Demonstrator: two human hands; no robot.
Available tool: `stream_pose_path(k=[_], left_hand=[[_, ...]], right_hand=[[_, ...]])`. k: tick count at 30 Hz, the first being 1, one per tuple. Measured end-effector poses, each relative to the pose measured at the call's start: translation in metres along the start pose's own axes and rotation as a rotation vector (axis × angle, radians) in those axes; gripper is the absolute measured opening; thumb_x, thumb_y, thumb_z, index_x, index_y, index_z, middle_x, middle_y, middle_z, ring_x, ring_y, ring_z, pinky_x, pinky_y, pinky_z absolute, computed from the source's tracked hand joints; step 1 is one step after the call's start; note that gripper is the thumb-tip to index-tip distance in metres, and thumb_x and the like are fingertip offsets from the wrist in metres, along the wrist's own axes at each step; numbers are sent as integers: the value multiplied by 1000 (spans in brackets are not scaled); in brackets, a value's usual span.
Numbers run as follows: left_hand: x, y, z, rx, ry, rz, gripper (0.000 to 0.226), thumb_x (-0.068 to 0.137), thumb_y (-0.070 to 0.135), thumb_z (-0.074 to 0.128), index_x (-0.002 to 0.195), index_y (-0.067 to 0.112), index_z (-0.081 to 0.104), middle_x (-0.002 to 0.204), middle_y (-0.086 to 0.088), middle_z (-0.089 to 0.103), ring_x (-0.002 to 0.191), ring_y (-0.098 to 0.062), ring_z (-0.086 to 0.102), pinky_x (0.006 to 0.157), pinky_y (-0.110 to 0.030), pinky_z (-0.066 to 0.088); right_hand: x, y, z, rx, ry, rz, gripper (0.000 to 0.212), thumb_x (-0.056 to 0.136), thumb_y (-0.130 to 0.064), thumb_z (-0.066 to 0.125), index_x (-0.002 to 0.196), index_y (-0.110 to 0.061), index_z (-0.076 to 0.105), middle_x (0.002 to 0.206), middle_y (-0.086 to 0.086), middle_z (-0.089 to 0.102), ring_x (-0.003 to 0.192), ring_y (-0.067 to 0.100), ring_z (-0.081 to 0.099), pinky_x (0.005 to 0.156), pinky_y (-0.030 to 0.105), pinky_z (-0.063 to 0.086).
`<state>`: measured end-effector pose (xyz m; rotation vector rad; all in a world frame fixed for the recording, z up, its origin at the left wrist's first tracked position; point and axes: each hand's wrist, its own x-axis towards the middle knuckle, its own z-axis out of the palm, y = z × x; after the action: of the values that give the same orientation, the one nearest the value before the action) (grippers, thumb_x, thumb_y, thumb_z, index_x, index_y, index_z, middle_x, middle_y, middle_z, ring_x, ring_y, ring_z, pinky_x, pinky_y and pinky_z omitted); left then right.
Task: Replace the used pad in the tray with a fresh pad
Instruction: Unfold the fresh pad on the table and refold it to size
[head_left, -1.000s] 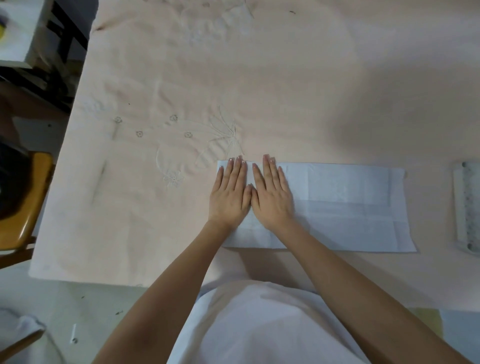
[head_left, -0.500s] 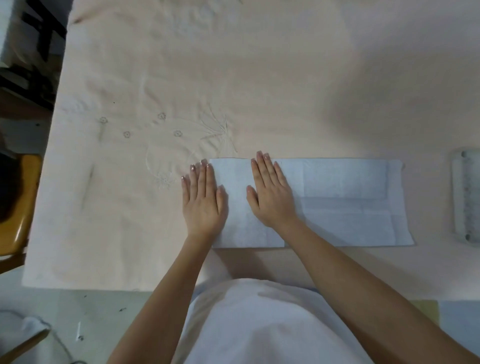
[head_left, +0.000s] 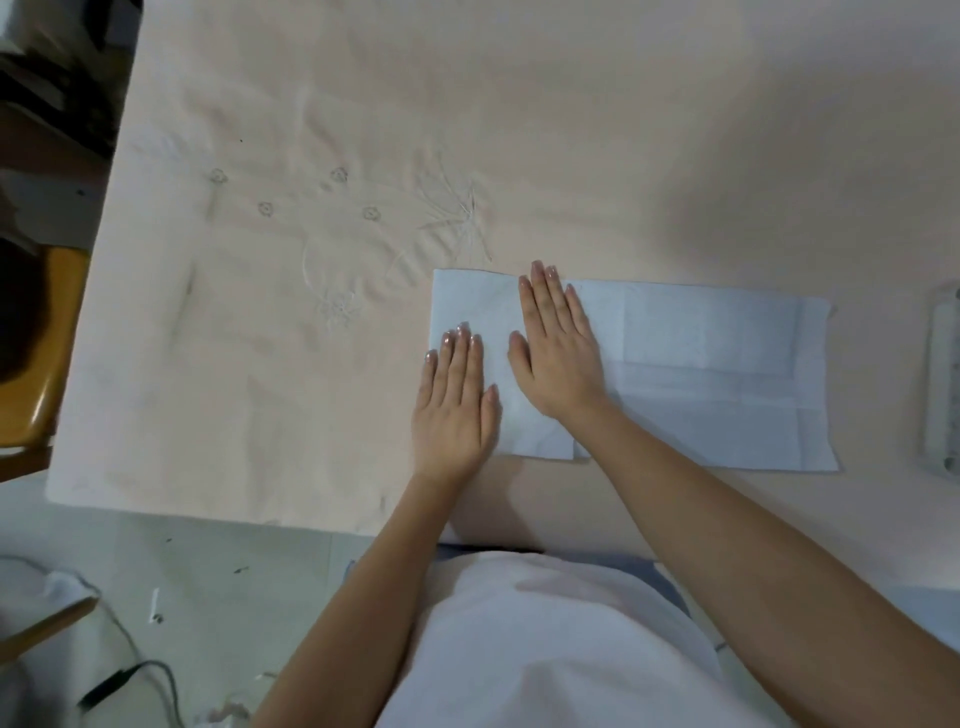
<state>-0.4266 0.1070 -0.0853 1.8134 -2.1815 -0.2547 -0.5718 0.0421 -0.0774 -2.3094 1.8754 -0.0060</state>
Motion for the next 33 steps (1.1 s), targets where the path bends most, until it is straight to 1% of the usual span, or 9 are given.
stream_pose_path(k=[5,8,10,14,18,21,23,30,33], left_hand=[[-1,-1,-2,-5,-4,-123,54,99,26,23,145,0,31,154,-14,27,145,-23,20,119,-44,14],[-2,0,-2,-5,-32,-132,55,98,27,21,147,1,28,155,-13,23,146,-22,16,120,-44,10],[-2,0,-1,8,-41,-127,56,98,27,20,147,0,27,156,-14,22,146,-22,15,120,-44,10],[-2,0,-3,5,-51,-133,57,99,28,17,146,-1,28,155,-15,24,145,-23,18,119,-44,11],[-3,-2,-2,12,-70,-115,62,100,31,4,146,-3,27,155,-17,23,145,-26,18,119,-45,11],[-3,-1,-1,24,-66,-118,59,99,30,12,146,-3,26,155,-17,22,145,-26,17,119,-45,10],[-3,-1,-1,18,-68,-122,58,99,30,14,147,-2,25,155,-17,22,146,-25,16,119,-45,10],[-3,-3,0,3,-63,-111,56,99,28,22,147,-2,26,155,-16,23,145,-26,17,119,-45,11],[-3,-2,0,17,-69,-112,56,99,27,22,147,-1,25,155,-16,23,146,-25,16,119,-45,8]], right_hand=[[0,1,-3,92,40,-19,63,94,-33,23,148,-1,22,157,15,15,147,24,11,119,41,13],[-3,9,-7,404,132,19,58,95,-28,30,146,-1,30,156,16,19,146,25,14,120,35,12],[-10,14,-14,487,221,69,55,95,-22,33,146,-1,31,156,15,20,146,25,14,120,38,13],[-38,-18,-20,316,244,-26,52,95,-20,31,142,2,37,152,18,29,143,28,24,116,46,18],[-63,-58,2,200,91,29,60,101,-35,7,146,0,27,156,16,21,146,24,16,117,41,15],[-64,-42,9,81,30,-2,62,101,-36,-2,148,-2,20,157,13,17,146,21,13,118,38,14],[-65,-35,10,29,32,-70,58,102,-32,1,148,-2,22,157,13,19,146,21,15,117,40,19],[-63,-35,6,77,63,-70,51,101,-27,20,145,-4,35,154,12,28,144,22,23,116,41,23],[-69,-23,-7,161,135,14,49,97,-21,32,142,-2,40,152,14,31,143,24,25,116,43,24]])
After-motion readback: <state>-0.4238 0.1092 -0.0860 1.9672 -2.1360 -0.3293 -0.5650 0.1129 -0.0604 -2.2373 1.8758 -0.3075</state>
